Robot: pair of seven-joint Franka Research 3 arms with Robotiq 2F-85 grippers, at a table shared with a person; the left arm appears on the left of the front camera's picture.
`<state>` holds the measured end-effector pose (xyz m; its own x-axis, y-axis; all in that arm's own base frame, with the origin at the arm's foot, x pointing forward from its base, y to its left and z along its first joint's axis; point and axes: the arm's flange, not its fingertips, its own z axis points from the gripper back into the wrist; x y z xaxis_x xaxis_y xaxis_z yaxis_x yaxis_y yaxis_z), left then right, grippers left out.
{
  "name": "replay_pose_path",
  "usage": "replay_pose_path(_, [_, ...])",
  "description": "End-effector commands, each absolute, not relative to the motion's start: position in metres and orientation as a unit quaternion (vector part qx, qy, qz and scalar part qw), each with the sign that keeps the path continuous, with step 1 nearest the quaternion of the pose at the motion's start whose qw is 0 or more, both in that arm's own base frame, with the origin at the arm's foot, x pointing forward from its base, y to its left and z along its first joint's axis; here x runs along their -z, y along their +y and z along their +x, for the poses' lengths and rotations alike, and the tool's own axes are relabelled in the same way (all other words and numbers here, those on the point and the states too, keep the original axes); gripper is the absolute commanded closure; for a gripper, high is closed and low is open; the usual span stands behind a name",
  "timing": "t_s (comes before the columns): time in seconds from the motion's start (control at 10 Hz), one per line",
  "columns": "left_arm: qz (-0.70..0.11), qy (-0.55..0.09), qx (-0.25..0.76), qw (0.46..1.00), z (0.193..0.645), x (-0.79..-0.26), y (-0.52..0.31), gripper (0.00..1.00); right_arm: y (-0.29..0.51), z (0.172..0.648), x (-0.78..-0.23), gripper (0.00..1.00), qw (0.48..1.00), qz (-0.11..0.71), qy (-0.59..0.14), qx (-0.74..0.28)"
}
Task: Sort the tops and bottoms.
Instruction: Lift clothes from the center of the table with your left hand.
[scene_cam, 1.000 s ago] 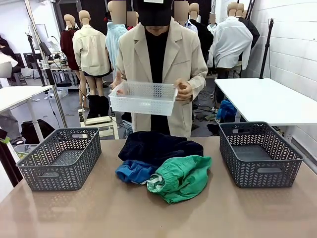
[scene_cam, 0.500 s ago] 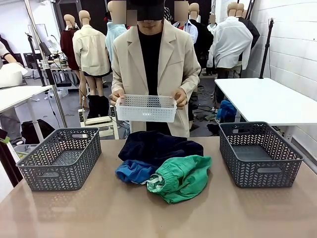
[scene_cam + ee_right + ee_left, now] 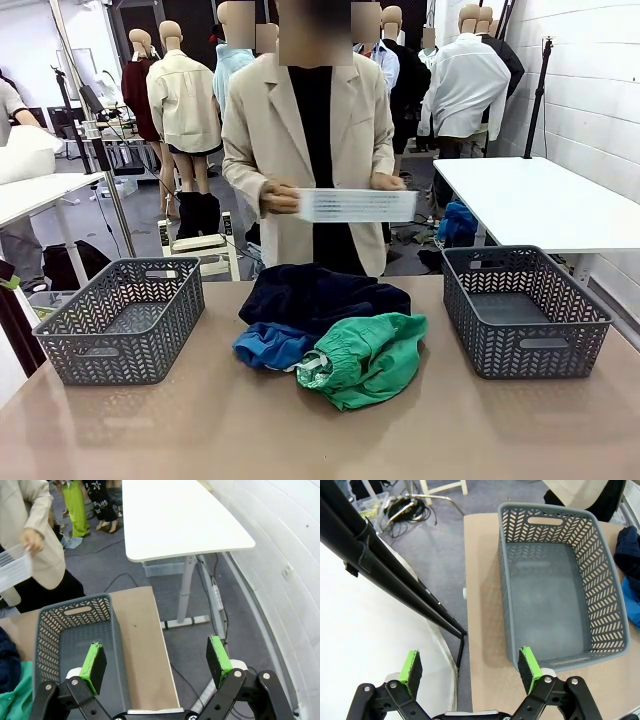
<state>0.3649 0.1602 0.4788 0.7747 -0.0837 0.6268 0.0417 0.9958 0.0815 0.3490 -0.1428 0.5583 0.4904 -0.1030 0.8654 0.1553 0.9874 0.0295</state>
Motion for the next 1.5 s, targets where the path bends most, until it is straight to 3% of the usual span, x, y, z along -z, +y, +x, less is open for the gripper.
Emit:
replay_pose_path(0.0, [0.029, -0.334, 0.032, 0.942, 0.3627, -0.4791, 0.1625, 0.00, -0.1431, 0.3483, -0.5565, 0.00, 0.866, -0.027, -0.494, 0.076])
replay_pose_path(1.4, [0.029, -0.334, 0.032, 0.942, 0.3627, -0.4791, 0.1625, 0.00, -0.1431, 0.3483, -0.5565, 0.00, 0.866, -0.027, -0.494, 0.076])
